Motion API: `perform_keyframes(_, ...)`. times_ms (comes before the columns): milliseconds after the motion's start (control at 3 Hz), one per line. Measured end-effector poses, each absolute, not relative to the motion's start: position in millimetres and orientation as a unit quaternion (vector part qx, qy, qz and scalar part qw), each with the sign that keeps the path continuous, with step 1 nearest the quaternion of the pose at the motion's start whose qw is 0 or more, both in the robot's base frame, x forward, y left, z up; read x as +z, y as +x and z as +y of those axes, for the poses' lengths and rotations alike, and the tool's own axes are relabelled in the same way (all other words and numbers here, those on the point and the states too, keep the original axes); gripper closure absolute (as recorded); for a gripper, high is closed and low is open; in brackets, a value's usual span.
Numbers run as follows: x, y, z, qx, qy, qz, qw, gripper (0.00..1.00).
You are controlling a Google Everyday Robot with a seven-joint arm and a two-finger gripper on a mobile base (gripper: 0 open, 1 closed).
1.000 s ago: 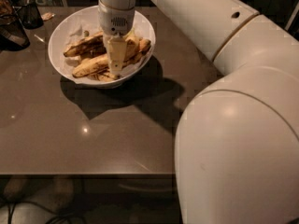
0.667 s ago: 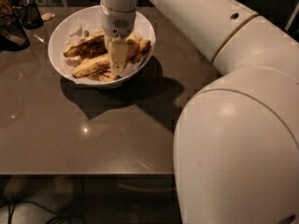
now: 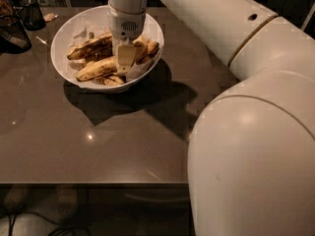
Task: Pick banana from white bowl
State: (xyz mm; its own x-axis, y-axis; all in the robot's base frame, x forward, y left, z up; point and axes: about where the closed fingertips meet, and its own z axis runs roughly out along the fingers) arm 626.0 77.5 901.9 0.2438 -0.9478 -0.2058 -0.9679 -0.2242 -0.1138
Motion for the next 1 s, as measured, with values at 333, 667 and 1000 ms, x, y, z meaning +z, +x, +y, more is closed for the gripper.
perform_keyframes(333,902,626,78,0.046,-0.781,0.613,0.109,0.97)
perform_keyframes(667,917,622,73,0.036,-0.775,0.618,0.126,1.00)
perform_keyframes(1000,950,608,62,0.019,-0.769,0.623,0.143,1.00)
